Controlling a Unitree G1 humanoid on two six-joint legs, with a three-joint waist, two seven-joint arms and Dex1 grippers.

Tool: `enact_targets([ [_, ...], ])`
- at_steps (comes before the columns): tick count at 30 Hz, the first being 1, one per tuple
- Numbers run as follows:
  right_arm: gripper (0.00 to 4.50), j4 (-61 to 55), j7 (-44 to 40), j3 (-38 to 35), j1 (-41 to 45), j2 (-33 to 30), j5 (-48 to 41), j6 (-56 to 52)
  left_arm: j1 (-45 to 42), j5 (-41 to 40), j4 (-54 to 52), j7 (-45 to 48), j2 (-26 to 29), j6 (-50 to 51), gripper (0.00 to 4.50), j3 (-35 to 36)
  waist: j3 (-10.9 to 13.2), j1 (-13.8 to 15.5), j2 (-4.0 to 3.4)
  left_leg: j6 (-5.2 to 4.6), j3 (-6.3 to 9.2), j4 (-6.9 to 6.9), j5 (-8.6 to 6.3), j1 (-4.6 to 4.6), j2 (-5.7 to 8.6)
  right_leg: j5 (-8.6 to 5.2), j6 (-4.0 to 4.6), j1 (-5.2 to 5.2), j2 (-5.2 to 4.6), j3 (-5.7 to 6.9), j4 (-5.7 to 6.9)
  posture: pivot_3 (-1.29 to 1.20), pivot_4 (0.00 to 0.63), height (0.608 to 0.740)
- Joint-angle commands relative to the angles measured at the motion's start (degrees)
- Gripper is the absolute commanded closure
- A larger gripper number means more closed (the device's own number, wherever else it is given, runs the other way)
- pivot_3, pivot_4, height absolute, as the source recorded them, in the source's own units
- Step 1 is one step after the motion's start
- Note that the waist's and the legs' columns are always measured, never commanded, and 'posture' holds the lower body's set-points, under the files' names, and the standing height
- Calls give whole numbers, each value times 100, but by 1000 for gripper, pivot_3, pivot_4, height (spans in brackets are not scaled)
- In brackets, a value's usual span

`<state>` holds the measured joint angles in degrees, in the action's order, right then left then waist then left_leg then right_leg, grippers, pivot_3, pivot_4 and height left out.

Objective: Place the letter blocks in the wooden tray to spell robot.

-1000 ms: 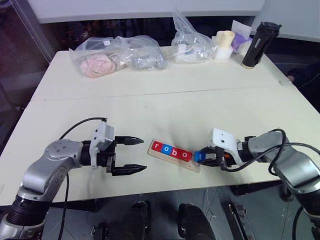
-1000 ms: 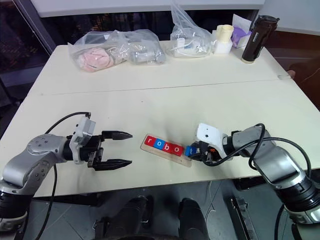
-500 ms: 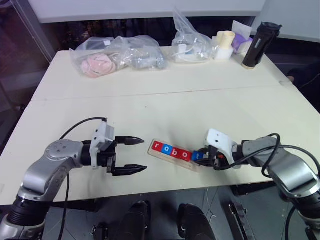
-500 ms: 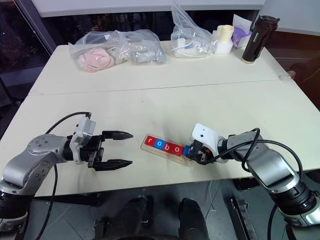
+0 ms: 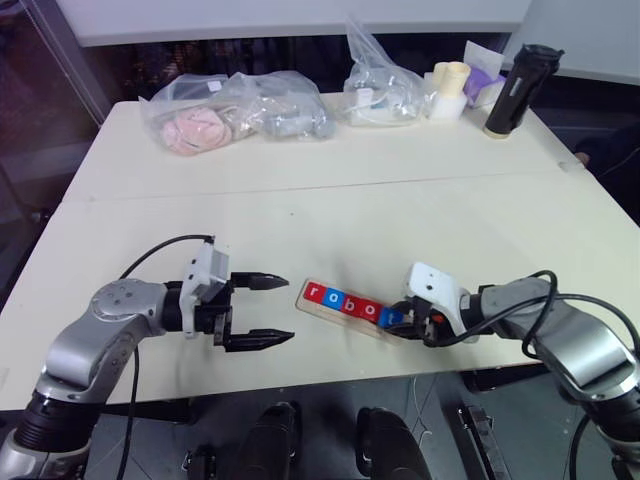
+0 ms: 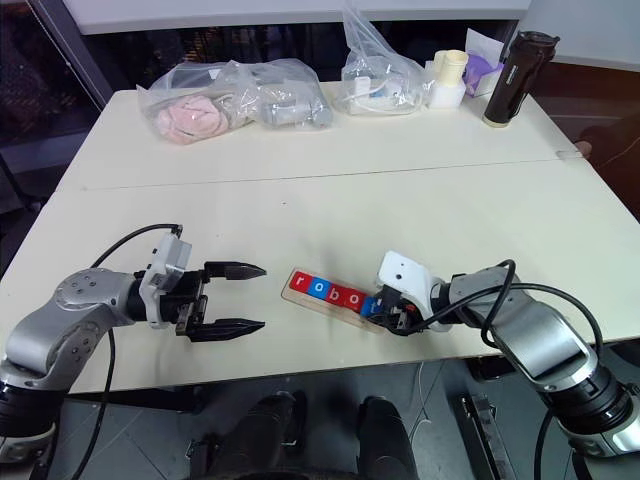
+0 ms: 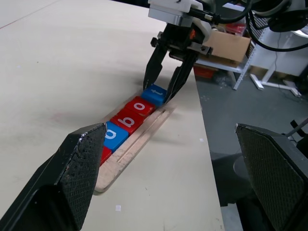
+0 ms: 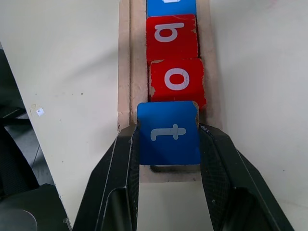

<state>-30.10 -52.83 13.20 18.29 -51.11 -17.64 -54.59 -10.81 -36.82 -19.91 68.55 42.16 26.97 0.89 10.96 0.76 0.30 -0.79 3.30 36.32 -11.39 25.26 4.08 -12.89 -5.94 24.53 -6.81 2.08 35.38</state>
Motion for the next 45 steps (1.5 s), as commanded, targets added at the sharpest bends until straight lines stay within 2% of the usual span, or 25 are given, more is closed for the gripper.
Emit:
enact_targets([
  [1,3374,-134,14,-20,19,-89,-11,66,-23,-65,-138,11,-13,-64,0,35,0,0,0,0,0,0,0,0,0,0,0,0,0,0,0,0,150,725],
  [14,3374,-159,30,-185,-11,-236,-142,60,-20,-61,-129,22,-27,-74,0,21,0,0,0,0,0,1,0,0,0,0,0,-1,0,0,1,0,150,725],
  [45,3374,132,215,197,140,-12,-18,249,13,-61,-171,-30,-19,-65,0,55,-1,-5,1,0,0,9,0,-1,0,0,0,-1,1,1,9,0,150,725],
])
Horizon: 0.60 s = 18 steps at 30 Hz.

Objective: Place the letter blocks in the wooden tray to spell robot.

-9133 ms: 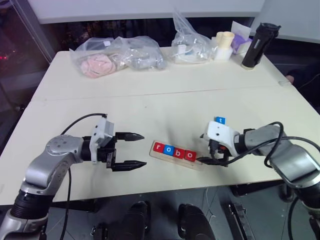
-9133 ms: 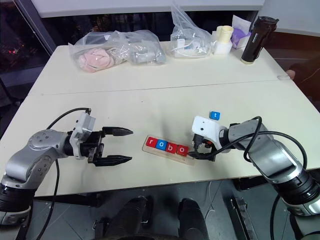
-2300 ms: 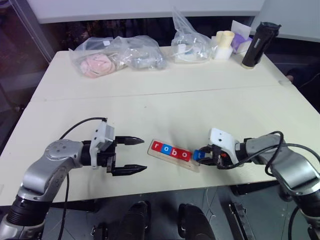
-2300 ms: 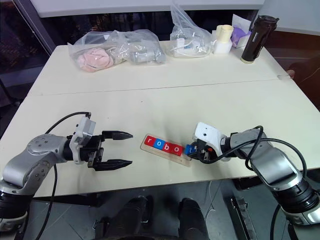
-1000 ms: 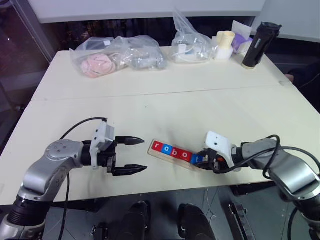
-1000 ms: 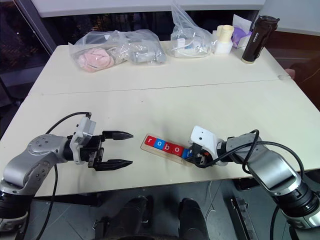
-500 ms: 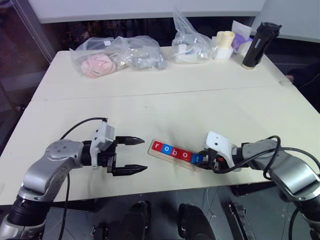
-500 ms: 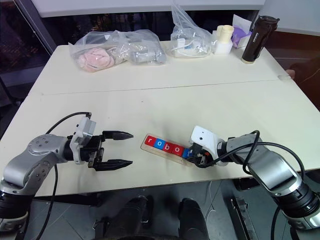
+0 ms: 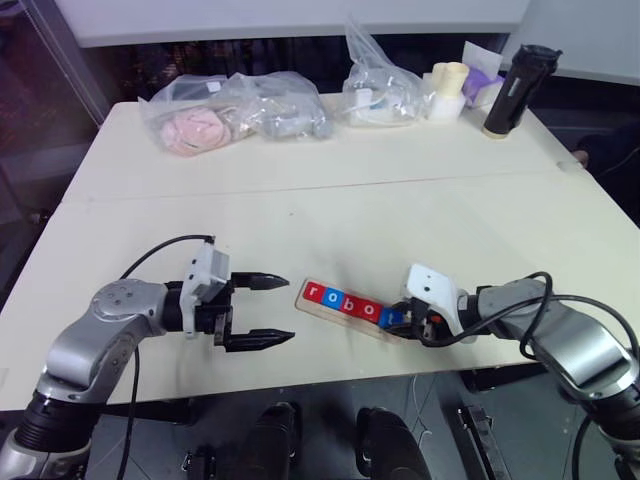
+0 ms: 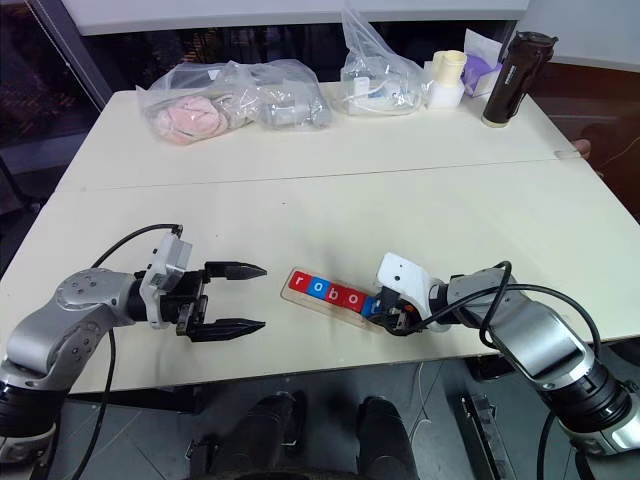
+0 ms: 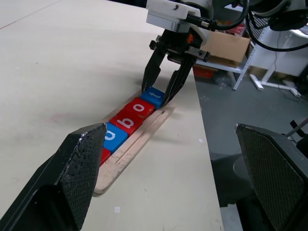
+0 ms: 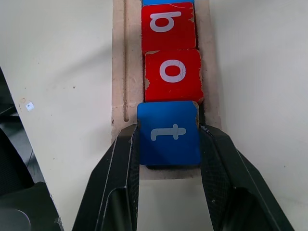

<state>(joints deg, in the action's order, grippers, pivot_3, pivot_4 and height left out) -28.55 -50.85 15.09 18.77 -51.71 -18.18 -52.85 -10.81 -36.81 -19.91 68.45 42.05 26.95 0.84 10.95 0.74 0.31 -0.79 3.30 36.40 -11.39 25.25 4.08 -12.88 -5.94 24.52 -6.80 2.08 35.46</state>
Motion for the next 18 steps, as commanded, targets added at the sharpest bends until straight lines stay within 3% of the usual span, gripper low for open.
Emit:
enact_targets([
  [1,3374,-16,20,11,96,51,41,76,14,-63,-172,-22,-8,-62,0,59,0,-6,0,0,0,0,0,0,0,0,0,0,0,0,1,0,150,725],
  [12,3374,56,38,54,160,72,122,146,-9,-64,-164,-43,-37,-65,0,38,-1,-4,1,0,0,10,0,-1,-1,1,1,-1,0,0,8,0,150,725],
  [13,2322,60,39,59,171,79,125,144,-14,-62,-162,-44,-41,-64,0,37,-1,-4,1,0,0,11,0,-1,-1,1,1,-1,0,0,9,0,150,725],
  [16,994,67,32,73,192,100,147,139,-18,-58,-158,-45,-49,-61,0,37,-1,-2,0,0,0,12,0,-1,-1,1,2,-2,0,0,9,0,150,725],
  [17,350,63,26,76,198,103,146,132,-18,-58,-158,-45,-50,-60,0,38,-1,-1,0,0,0,12,0,0,-1,1,2,-2,0,0,9,0,150,725],
  [18,31,50,23,77,199,100,147,131,-13,-60,-163,-46,-48,-59,0,40,-1,2,0,0,0,12,0,0,-1,1,2,-2,0,0,9,0,150,725],
])
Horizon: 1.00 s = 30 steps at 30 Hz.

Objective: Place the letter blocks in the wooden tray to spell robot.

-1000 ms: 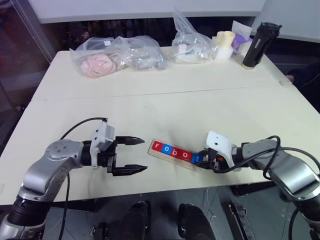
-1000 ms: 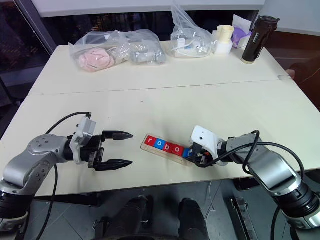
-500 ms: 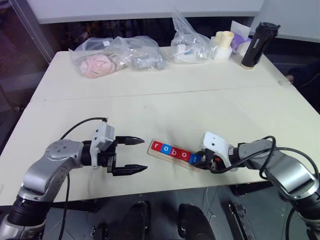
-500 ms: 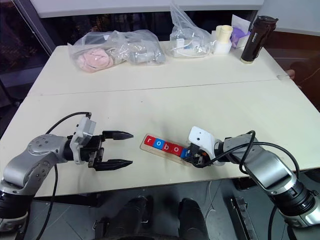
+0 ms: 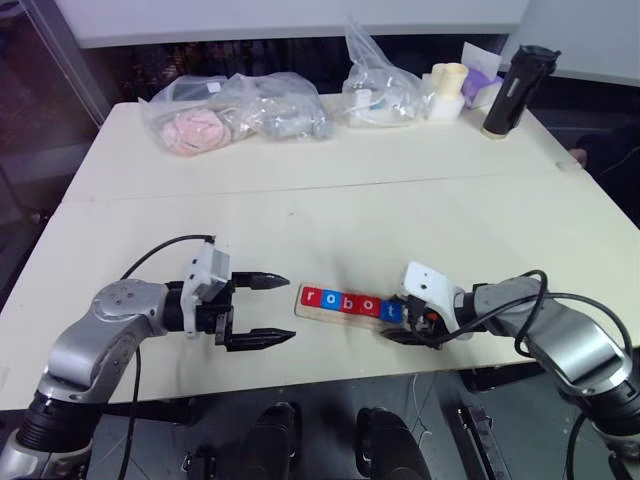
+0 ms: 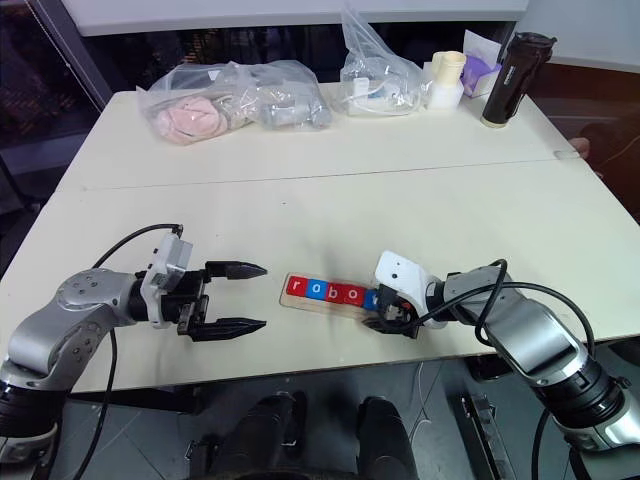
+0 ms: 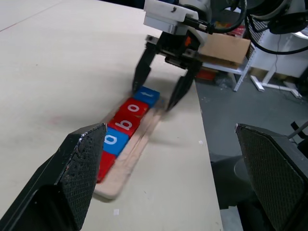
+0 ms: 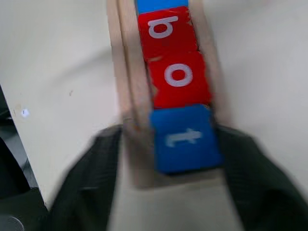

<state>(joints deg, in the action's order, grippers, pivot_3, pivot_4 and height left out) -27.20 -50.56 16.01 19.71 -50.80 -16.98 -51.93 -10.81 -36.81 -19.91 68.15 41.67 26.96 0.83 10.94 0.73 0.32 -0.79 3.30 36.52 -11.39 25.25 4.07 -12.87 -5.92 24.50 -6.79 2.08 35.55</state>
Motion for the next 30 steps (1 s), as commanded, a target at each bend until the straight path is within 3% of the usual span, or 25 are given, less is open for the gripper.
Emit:
enact_targets([
  [1,31,-93,-8,-15,106,6,27,38,-9,-62,-167,-18,-10,-58,0,43,0,4,0,0,0,0,0,0,0,0,0,0,0,0,0,0,150,725],
  [30,31,597,158,-249,260,-49,485,751,-45,-54,-174,7,-52,-51,0,2,0,0,0,0,0,1,0,1,0,0,0,0,1,1,0,0,150,725],
])
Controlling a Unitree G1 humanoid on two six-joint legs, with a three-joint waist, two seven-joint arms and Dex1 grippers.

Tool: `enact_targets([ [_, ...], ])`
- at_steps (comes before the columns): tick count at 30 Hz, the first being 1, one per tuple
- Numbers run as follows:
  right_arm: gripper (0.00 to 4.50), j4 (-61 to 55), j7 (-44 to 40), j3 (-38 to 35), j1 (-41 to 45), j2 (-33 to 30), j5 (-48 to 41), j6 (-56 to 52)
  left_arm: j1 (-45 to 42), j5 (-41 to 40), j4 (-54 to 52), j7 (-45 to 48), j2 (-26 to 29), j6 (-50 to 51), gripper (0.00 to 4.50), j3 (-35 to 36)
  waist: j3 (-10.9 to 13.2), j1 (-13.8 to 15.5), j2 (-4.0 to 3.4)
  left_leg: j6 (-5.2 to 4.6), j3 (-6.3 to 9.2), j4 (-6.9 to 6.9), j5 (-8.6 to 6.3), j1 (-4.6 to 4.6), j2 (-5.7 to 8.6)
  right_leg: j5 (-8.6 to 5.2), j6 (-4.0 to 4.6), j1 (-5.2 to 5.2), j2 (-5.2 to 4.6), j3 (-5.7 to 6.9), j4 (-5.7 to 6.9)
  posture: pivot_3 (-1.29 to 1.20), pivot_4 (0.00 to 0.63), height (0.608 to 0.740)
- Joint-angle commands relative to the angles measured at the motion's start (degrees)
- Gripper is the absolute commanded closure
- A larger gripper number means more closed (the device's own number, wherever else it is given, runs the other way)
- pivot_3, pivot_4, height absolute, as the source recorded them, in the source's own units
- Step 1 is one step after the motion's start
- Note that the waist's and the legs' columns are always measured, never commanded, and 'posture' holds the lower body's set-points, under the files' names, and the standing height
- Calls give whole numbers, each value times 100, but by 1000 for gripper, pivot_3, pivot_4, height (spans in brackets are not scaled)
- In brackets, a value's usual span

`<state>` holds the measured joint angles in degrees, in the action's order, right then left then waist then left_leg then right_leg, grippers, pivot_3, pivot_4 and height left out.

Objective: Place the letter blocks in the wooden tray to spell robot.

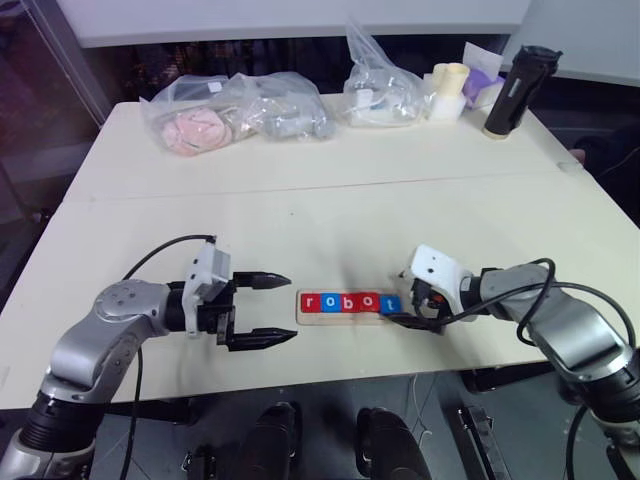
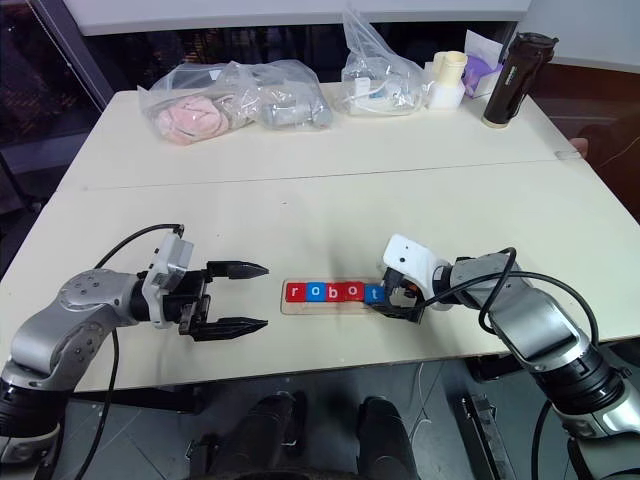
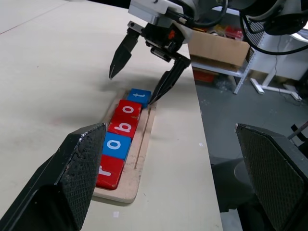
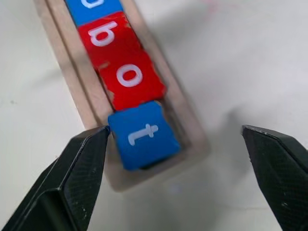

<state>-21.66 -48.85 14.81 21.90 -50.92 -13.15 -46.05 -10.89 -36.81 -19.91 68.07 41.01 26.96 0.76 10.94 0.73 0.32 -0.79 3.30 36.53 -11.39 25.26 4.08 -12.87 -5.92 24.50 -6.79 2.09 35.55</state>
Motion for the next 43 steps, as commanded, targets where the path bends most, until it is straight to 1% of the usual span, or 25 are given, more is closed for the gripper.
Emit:
enact_targets([
  [1,31,87,-21,-119,40,-47,136,203,-39,-55,-174,17,15,-51,0,8,0,0,0,0,0,0,0,0,0,0,0,0,0,0,0,0,150,725],
  [9,31,52,-141,-198,36,-86,138,238,-32,-58,-188,11,17,-43,0,11,0,1,0,0,0,0,0,0,0,0,0,-1,1,0,0,0,150,725],
  [16,31,167,-252,-429,-114,-362,194,397,-28,-49,-154,28,28,-52,0,22,0,2,0,0,-1,1,0,0,1,0,0,-2,0,1,-1,0,150,725],
  [27,31,309,-333,-429,-42,-326,262,516,-92,-36,-104,35,4,-48,0,-1,0,-1,0,0,-1,1,0,0,-1,0,0,-1,0,1,0,0,150,725],
  [32,31,287,-383,-719,-87,-502,227,444,15,-7,-161,-49,56,-19,0,56,0,0,0,0,0,1,0,0,-1,0,0,-1,0,1,0,0,150,725],
  [38,31,-402,-869,-1786,-922,-1037,-362,327,221,16,-288,-468,230,250,0,254,0,12,0,-1,1,-1,-1,4,0,-1,-1,-1,-2,0,-5,0,150,725],
  [43,31,-616,-912,-2216,-1091,-1158,-626,156,320,-38,-336,-615,292,298,0,306,-1,-15,-1,0,-1,1,-2,-1,-5,2,4,-1,-1,-3,-1,0,150,725],
])
